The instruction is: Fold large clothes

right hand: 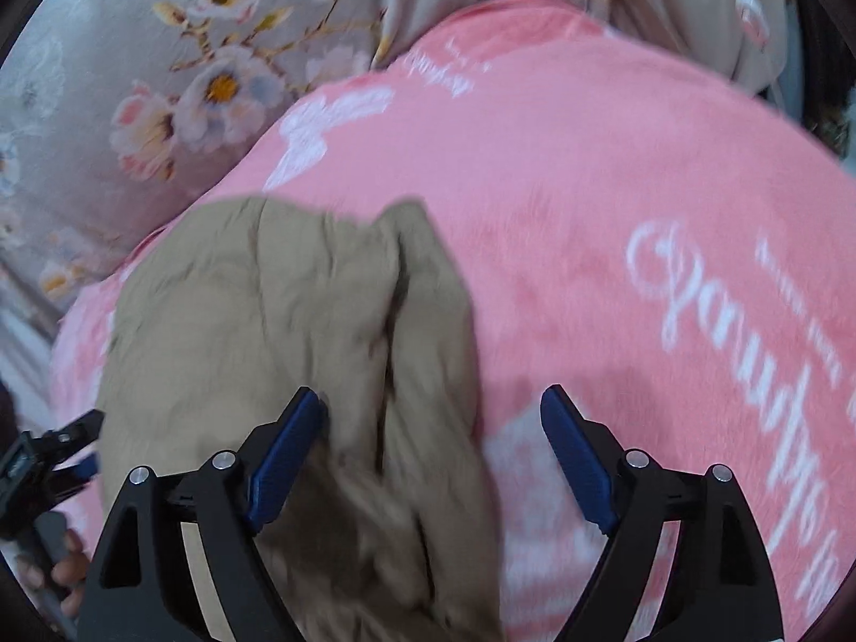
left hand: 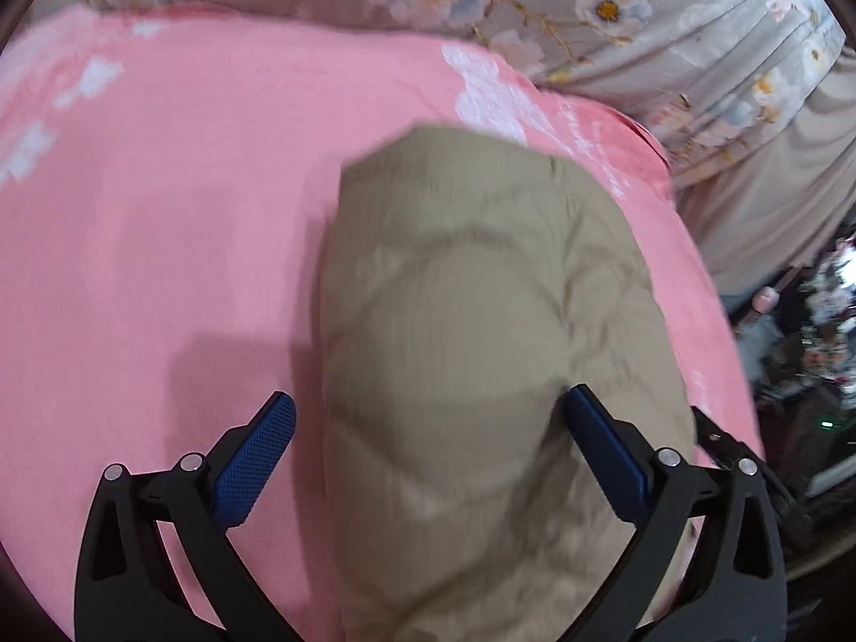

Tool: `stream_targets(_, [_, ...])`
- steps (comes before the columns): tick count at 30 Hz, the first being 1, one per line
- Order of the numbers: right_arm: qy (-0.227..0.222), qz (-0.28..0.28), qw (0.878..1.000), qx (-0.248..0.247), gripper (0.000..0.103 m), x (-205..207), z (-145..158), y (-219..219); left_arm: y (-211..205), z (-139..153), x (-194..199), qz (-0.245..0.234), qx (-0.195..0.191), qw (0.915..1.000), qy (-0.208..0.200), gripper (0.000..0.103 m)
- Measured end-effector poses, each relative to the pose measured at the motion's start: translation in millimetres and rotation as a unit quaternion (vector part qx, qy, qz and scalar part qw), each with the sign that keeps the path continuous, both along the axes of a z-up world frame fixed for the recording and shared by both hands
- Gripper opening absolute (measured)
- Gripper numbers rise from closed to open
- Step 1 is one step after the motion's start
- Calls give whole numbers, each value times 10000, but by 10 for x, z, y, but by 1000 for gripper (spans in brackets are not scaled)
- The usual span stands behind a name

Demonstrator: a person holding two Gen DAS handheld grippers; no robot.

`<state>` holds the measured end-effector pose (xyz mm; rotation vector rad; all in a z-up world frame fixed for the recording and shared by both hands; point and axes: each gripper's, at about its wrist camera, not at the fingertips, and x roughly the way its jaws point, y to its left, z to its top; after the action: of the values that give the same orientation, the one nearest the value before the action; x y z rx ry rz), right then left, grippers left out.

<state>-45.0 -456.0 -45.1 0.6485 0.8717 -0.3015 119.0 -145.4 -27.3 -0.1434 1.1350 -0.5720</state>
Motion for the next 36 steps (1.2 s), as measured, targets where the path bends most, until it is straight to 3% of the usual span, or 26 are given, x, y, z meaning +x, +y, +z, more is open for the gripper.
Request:
stream_targets(3, [-61,109,9965,825,83,-150,-149,-21,141,-175,-106,-134,-560,9962,657,98])
stream_targets(5, [-210,96,9916,1272,84,-195,-228,-26,217,-290,-152,-142,-981,9894,1064,98])
stream_targets(8, [-515,548,9815,1758,87,-140,-321,123,235,-420,-165,-251,-1318,9813,1379,98])
stream_targets(11, [-579,667,9844,1523,89,-67,-325,301,221,-526,-151,-367,-1645,9727,1597,98])
stream_targets(13, [-625,730,9799,1750,89,-6,-336,316,204,-521,-151,-479,-1712,9712,1589,98])
stream_targets(18, [-746,1103,9665,2193,86,237,-370,416,212,-442,-179,-943,-1780,9699,1370,98])
stream_targets(21, [-883,1312,9518,2628,68,440,-417,503,276,-456,-110,-982,-1797,9700,1306,98])
stream_targets(23, [-953,1343,9463,2781,50,507,-416,592,358,-385,-53,-882,-1760,9733,1182,93])
stream_targets(26, [-983,1472,9494,2595,34,647,-268,791,553,-173,41,-826,-1558,9810,810,85])
stream_targets(30, [-1279,1724,9544,2073,33,886,119,1145,899,170,212,-750,-1482,9857,275,83])
stream_targets(36, [-1619,1964,9524,1677,32,1485,500,1622,1414,595,530,-553,-1382,9874,-546,83])
